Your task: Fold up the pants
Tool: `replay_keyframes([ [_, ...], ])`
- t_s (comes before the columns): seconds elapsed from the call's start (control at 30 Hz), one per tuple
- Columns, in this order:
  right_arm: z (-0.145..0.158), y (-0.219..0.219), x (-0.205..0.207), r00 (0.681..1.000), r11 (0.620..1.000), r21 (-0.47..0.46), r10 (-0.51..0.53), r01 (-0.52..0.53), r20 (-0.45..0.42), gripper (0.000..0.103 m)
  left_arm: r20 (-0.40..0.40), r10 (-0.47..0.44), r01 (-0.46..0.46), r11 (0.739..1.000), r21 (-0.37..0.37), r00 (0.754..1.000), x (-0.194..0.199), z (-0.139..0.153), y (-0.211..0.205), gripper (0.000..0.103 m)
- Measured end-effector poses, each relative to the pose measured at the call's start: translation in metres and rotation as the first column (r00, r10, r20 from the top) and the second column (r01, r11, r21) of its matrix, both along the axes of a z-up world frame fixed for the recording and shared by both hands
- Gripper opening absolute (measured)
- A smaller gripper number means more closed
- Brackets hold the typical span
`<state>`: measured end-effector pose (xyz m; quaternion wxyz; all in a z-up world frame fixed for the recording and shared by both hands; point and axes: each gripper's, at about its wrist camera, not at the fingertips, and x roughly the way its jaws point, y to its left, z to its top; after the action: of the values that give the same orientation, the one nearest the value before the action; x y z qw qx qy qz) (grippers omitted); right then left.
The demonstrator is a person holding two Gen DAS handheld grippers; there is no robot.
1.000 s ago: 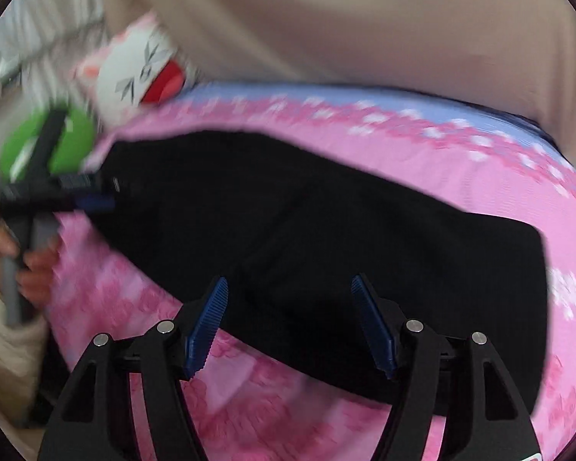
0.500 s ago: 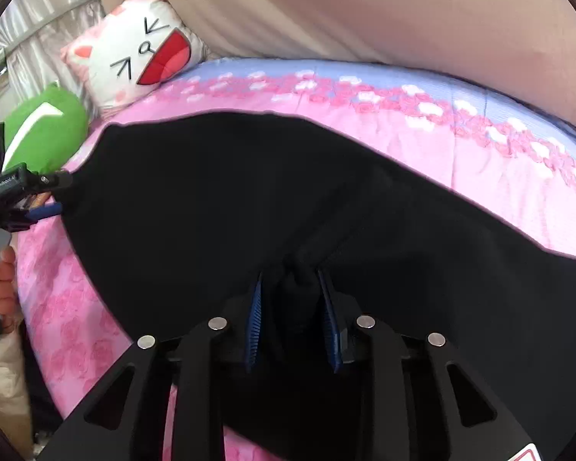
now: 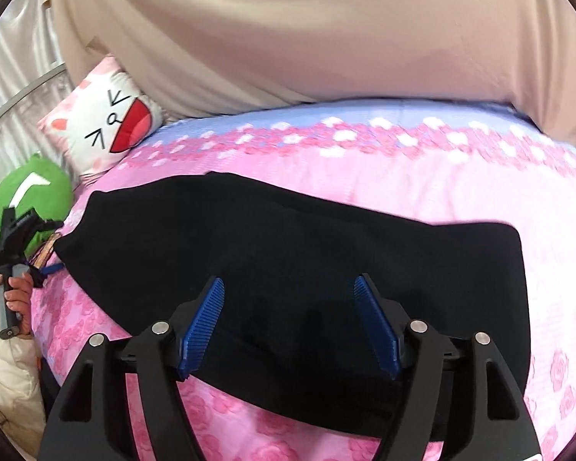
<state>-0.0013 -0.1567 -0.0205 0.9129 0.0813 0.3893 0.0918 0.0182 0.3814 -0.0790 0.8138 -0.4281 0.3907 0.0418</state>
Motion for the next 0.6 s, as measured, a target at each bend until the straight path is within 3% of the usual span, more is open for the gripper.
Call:
replay_keyframes([
  [0.03, -0.002, -0.005, -0.001, 1.0, 1.0, 0.012, -0.013, 0.013, -0.008, 0.069, 0.012, 0.004, -0.005, 1.0, 0.023, 1.0, 0.005, 0.002, -0.001, 0.083],
  [0.1, -0.004, -0.014, -0.004, 1.0, 0.999, 0.035, -0.029, 0.029, -0.011, 0.069, 0.002, 0.016, -0.016, 0.999, 0.032, 1.0, 0.019, 0.001, 0.0, 0.073],
  [0.13, -0.005, -0.02, -0.006, 0.999, 0.998, 0.043, -0.05, 0.051, -0.015, 0.069, -0.002, 0.024, -0.024, 0.999, 0.035, 1.0, 0.023, 0.001, -0.002, 0.049],
  [0.2, -0.004, -0.033, -0.011, 0.996, 0.995, 0.052, -0.09, 0.09, -0.011, 0.069, -0.033, 0.019, -0.018, 0.999, 0.037, 0.999, 0.032, -0.001, -0.007, 0.022],
  [0.23, -0.005, -0.038, -0.012, 0.994, 0.993, 0.057, -0.107, 0.107, -0.011, 0.069, -0.025, 0.022, -0.02, 0.999, 0.047, 0.999, 0.034, 0.003, -0.011, 0.021],
  [0.3, -0.004, -0.054, -0.017, 0.989, 0.986, 0.075, -0.148, 0.148, -0.01, 0.07, 0.016, 0.001, -0.003, 0.988, 0.157, 1.0, 0.03, 0.025, -0.028, 0.019],
  [0.43, -0.006, -0.082, -0.024, 0.978, 0.974, 0.089, -0.207, 0.208, -0.011, 0.071, 0.094, -0.108, 0.07, 0.939, 0.338, 0.99, 0.024, 0.082, -0.086, 0.018],
  [0.6, -0.006, -0.107, -0.035, 0.968, 0.96, 0.124, -0.252, 0.25, 0.001, 0.071, 0.175, -0.312, 0.195, 0.853, 0.484, 0.934, 0.022, 0.141, -0.183, 0.018],
])
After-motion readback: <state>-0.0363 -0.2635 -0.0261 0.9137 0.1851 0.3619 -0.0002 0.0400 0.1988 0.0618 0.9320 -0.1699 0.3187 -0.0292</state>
